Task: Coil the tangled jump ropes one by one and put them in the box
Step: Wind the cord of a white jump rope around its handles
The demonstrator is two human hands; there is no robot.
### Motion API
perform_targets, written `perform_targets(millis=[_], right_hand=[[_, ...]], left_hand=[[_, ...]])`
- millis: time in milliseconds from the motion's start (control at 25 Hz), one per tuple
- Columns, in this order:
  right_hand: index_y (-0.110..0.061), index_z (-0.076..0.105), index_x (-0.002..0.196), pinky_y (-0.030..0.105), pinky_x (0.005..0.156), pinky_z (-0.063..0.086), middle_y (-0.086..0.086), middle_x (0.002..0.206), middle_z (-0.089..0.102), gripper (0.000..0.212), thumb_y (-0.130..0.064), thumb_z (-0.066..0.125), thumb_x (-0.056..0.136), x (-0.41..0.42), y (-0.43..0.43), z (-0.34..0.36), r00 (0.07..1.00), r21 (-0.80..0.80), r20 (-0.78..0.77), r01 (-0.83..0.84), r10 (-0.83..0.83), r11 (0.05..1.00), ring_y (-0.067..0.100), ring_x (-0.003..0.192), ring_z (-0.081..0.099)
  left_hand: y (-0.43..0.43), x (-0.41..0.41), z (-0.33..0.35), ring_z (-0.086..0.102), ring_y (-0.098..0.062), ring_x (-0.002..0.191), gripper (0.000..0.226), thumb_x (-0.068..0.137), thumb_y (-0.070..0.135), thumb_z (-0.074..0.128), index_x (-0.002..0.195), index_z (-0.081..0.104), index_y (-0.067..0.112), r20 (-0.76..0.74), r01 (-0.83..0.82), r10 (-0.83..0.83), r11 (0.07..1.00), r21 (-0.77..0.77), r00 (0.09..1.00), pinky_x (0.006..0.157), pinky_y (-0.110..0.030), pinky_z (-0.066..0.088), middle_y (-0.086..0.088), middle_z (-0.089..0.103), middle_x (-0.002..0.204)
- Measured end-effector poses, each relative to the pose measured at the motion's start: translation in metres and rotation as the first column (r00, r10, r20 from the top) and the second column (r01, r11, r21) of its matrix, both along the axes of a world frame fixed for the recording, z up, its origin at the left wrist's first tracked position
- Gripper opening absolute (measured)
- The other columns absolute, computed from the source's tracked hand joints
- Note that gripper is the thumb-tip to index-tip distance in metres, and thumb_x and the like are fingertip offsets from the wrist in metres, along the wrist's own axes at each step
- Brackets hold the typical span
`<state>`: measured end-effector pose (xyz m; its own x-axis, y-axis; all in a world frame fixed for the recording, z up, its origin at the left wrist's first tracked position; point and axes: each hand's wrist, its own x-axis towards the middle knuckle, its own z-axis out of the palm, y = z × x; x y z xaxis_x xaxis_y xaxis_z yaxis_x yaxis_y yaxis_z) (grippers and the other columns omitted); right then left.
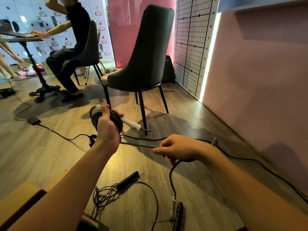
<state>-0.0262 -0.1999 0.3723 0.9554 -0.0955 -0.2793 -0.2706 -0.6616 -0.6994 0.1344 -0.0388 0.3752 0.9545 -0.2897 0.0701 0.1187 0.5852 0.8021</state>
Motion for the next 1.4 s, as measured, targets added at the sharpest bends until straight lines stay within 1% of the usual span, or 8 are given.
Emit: perform_targets(millis=[120, 240, 480, 680, 800, 920, 1160, 1400], right_hand=[[-0.015, 0.065, 0.087, 0.027, 0.072, 0.057, -0.003, 0.072, 0.068, 0.036, -0.050, 0.057, 0.095, 0.002, 0.011, 0.006, 0.999, -0.078, 0.041, -0.019, 0.022, 0.997, 0.006, 0.063, 0.068], [-0.024, 0.062, 0.075, 0.030, 0.068, 0.057, -0.005, 0.071, 0.064, 0.027, -0.046, 0.062, 0.093, 0.005, 0.017, 0.013, 0.984, -0.329, 0.181, 0.068, -0.008, 0.942, 0.009, 0.066, 0.065], [-0.029, 0.061, 0.065, 0.029, 0.077, 0.041, -0.015, 0.061, 0.050, 0.022, -0.040, 0.071, 0.082, -0.006, -0.007, 0.022, 0.860, -0.520, 0.489, 0.423, -0.148, 0.742, 0.008, 0.065, 0.051], [-0.032, 0.058, 0.064, 0.037, 0.098, 0.036, -0.018, 0.069, 0.050, 0.026, -0.037, 0.081, 0.073, -0.008, -0.022, 0.016, 0.782, -0.530, 0.609, 0.525, -0.131, 0.666, 0.011, 0.088, 0.046], [-0.024, 0.071, 0.083, 0.030, 0.087, 0.044, -0.003, 0.105, 0.055, 0.023, -0.027, 0.087, 0.068, -0.008, -0.030, 0.012, 0.675, -0.467, 0.724, 0.631, -0.141, 0.620, 0.018, 0.106, 0.040], [-0.023, 0.078, 0.098, 0.013, 0.065, 0.038, -0.008, 0.091, 0.060, 0.026, -0.026, 0.086, 0.074, -0.012, -0.041, 0.015, 0.613, -0.300, 0.766, 0.607, -0.193, 0.735, 0.008, 0.083, 0.051], [-0.027, 0.076, 0.102, 0.006, 0.058, 0.043, -0.026, 0.075, 0.065, 0.019, -0.028, 0.077, 0.084, -0.026, -0.043, 0.021, 0.661, -0.109, 0.735, 0.338, -0.153, 0.935, -0.006, 0.069, 0.062], [-0.020, 0.070, 0.102, 0.008, 0.059, 0.036, -0.016, 0.084, 0.056, 0.016, -0.028, 0.056, 0.100, -0.014, -0.043, 0.015, 0.766, -0.302, 0.632, 0.384, -0.119, 0.873, -0.002, 0.074, 0.054]], left_hand=[[0.003, -0.007, -0.006, 0.059, -0.015, 0.085, 0.040, 0.105, 0.046, 0.033, 0.099, 0.057, 0.014, 0.186, -0.086, -0.005, 0.876, 0.475, 0.982, 0.085, -0.032, 0.042, -0.003, 0.059, 0.090], [0.000, -0.016, -0.014, 0.055, -0.023, 0.112, 0.036, 0.105, 0.044, 0.034, 0.118, 0.054, 0.017, 0.412, -0.133, -0.360, 0.596, 0.792, 0.837, 0.097, -0.039, 0.041, -0.008, 0.059, 0.116], [-0.007, -0.026, -0.020, 0.054, -0.018, 0.066, 0.056, 0.100, 0.058, 0.037, 0.089, 0.062, 0.009, 0.147, 0.097, -0.722, 0.285, 0.954, 0.677, 0.069, -0.035, 0.045, -0.002, 0.057, 0.071], [-0.007, -0.043, -0.012, 0.039, -0.012, 0.050, 0.067, 0.084, 0.071, 0.041, 0.086, 0.060, 0.007, -0.127, 0.455, -0.826, 0.168, 0.875, 0.549, 0.049, -0.024, 0.034, 0.001, 0.043, 0.056], [-0.004, -0.050, -0.008, 0.036, -0.008, 0.046, 0.054, 0.084, 0.064, 0.049, 0.081, 0.057, 0.011, -0.151, 0.489, -0.863, 0.122, 0.863, 0.482, 0.046, -0.021, 0.033, 0.003, 0.040, 0.054], [0.002, -0.047, -0.004, 0.031, -0.008, 0.042, 0.056, 0.087, 0.068, 0.047, 0.077, 0.055, 0.014, -0.173, 0.734, -0.898, 0.205, 0.648, 0.403, 0.046, -0.021, 0.032, 0.004, 0.036, 0.053], [0.016, -0.020, 0.001, 0.032, -0.010, 0.038, 0.065, 0.096, 0.069, 0.032, 0.084, 0.055, 0.009, 0.007, 0.962, -0.968, 0.250, -0.111, 0.252, 0.057, -0.028, 0.044, 0.004, 0.035, 0.052], [0.023, -0.017, -0.001, 0.029, -0.009, 0.039, 0.069, 0.097, 0.070, 0.026, 0.081, 0.055, 0.010, -0.036, 0.929, -0.934, 0.358, -0.090, 0.356, 0.056, -0.028, 0.043, 0.004, 0.033, 0.052]])
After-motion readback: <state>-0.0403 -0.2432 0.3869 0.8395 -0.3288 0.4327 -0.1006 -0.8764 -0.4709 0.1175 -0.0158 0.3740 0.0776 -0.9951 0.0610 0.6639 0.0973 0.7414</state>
